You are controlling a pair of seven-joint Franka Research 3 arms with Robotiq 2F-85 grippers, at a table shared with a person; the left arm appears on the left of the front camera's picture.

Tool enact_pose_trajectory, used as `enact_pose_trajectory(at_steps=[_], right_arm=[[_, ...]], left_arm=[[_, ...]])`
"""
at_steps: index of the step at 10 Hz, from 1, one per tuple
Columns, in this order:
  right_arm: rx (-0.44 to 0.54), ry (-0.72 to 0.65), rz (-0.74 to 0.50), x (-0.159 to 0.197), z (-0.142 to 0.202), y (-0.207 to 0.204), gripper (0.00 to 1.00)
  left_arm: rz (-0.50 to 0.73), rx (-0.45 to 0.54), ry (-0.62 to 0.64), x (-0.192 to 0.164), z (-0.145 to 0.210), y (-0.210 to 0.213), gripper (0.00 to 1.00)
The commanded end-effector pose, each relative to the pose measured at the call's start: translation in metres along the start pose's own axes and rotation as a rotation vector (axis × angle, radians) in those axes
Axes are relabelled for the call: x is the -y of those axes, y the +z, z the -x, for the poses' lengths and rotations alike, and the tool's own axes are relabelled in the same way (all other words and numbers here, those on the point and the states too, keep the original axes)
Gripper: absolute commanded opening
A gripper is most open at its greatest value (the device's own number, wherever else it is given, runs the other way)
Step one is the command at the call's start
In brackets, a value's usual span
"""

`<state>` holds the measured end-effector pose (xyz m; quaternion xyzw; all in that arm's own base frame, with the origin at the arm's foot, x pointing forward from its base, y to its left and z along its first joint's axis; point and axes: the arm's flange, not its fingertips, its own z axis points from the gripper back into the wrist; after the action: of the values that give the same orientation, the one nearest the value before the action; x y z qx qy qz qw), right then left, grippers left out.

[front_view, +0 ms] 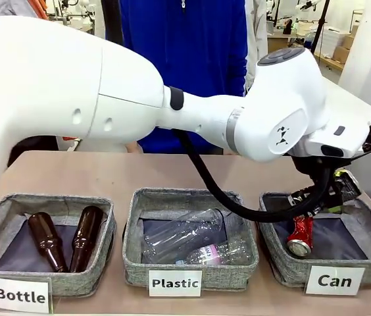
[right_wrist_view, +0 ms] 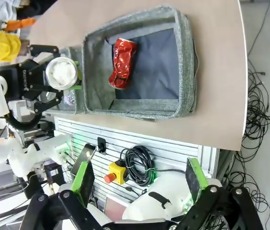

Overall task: Sort the can waste into the basket.
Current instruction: Pick up the can waste from the table and place it in the right Fabric basket.

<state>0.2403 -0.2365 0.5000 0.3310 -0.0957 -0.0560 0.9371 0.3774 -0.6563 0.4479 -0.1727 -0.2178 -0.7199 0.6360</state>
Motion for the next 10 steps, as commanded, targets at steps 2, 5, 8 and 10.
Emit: enact_pose_trajectory(at_steps=[2,5,8,10], right_arm=[[0.011,-0.004,-0.008,-0.001,-0.002,0.002,1.0],[0.011,-0.004,-0.008,-0.001,-0.002,0.002,1.0],[0.011,-0.004,-0.008,-0.001,-0.002,0.002,1.0],[0.011,-0.004,-0.008,-0.001,-0.002,0.002,1.0]], left_arm=[[0.011,-0.012,0.014,-0.005,-0.014,0.008,0.6],[0.015,-0.002,0.036,-0.003,-0.012,0.009,1.0],[-0.002,0.003,0.043,0.0,-0.01,0.018,1.0],[0.014,-0.057,0.112,-0.004,0.005,0.045,1.0]])
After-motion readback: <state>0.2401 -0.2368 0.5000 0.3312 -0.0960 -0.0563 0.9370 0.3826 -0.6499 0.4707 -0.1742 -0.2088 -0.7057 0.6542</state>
